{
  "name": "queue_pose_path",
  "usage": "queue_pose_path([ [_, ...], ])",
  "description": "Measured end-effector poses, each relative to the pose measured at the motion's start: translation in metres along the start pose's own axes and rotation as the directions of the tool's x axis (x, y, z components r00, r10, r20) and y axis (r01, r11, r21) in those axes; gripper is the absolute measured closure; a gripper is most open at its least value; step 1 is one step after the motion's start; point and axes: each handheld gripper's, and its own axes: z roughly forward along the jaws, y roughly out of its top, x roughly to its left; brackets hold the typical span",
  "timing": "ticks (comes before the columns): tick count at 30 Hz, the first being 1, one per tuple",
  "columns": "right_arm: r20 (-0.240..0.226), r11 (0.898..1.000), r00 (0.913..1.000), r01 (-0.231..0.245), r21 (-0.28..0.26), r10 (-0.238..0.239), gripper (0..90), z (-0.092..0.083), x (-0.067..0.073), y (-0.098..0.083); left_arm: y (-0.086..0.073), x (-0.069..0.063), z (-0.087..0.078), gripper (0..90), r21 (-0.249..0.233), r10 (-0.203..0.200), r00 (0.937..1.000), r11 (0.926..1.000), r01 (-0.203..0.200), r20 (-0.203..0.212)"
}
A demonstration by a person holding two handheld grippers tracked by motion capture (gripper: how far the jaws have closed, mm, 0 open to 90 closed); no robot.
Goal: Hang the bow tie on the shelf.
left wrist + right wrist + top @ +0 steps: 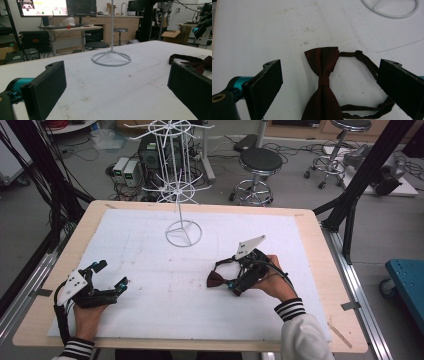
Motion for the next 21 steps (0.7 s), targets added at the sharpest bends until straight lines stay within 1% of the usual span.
queue_pose_path([
  [1,-0.012,1.0,0.9999,-0.013,0.006,0.013,5.7,0.003,-0.002,-0.001,0.0,0.0,0.0,2.4,-0.001,-0.001,1.0,1.0,0.001,-0.001],
  [3,-0.014,1.0,0.9998,-0.013,0.007,0.013,5.7,0.005,-0.003,-0.001,0.0,0.0,0.0,2.4,-0.001,-0.001,1.0,1.0,0.001,0.0],
  [4,-0.014,1.0,0.9997,-0.019,0.02,0.019,5.7,0.006,-0.004,-0.002,0.0,0.0,0.0,2.4,-0.001,0.0,1.0,1.0,0.0,-0.001],
  [5,-0.005,0.999,0.9998,-0.018,0.027,0.018,5.8,0.008,-0.004,-0.002,0.0,0.0,0.0,2.4,-0.002,0.0,1.0,1.0,0.0,-0.001],
  [6,-0.014,0.999,0.9996,-0.023,0.033,0.023,5.8,0.01,-0.005,-0.002,0.0,0.0,0.0,2.4,-0.001,-0.001,1.0,1.0,0.001,0.0],
  [7,-0.015,0.999,0.9996,-0.024,0.044,0.024,7.3,0.012,-0.006,-0.002,0.0,0.0,0.0,2.4,-0.001,-0.001,1.0,1.0,0.001,-0.001],
  [9,-0.048,0.998,0.9986,-0.019,0.065,0.023,16.7,0.016,-0.007,-0.003,0.0,0.0,0.0,2.4,-0.001,-0.001,1.0,1.0,0.001,0.0],
  [10,-0.057,0.997,0.9981,-0.02,0.075,0.024,17.3,0.018,-0.007,-0.003,0.0,0.0,0.0,2.4,-0.001,-0.001,1.0,1.0,0.001,0.0],
  [11,-0.053,0.996,0.9983,-0.019,0.085,0.024,17.3,0.021,-0.008,-0.003,0.0,0.0,0.0,2.4,-0.001,-0.001,1.0,1.0,0.001,-0.001],
  [12,-0.06,0.995,0.9978,-0.024,0.102,0.03,17.9,0.022,-0.008,-0.004,0.0,0.0,0.0,2.4,-0.001,-0.001,1.0,1.0,0.001,0.0],
  [15,-0.066,0.991,0.9977,-0.009,0.136,0.018,24.2,0.027,-0.007,-0.004,0.0,0.0,0.0,2.4,0.0,-0.002,1.0,1.0,0.002,0.0],
  [17,-0.073,0.987,0.9972,-0.005,0.161,0.017,26.1,0.031,-0.006,-0.004,0.0,0.0,0.0,2.4,0.0,-0.001,1.0,1.0,0.001,0.0],
  [18,-0.073,0.987,0.9972,-0.005,0.161,0.017,26.1,0.031,-0.006,-0.004,0.0,0.0,0.0,2.4,-0.001,-0.002,1.0,1.0,0.002,0.0],
  [19,-0.073,0.984,0.9973,0.002,0.176,0.011,28.4,0.033,-0.007,-0.004,0.0,0.0,0.0,2.4,-0.001,-0.002,1.0,1.0,0.002,0.0],
  [21,-0.075,0.983,0.9971,0.004,0.183,0.01,30.2,0.034,-0.007,-0.004,0.0,0.0,0.0,2.4,0.0,-0.003,1.0,1.0,0.003,0.0],
])
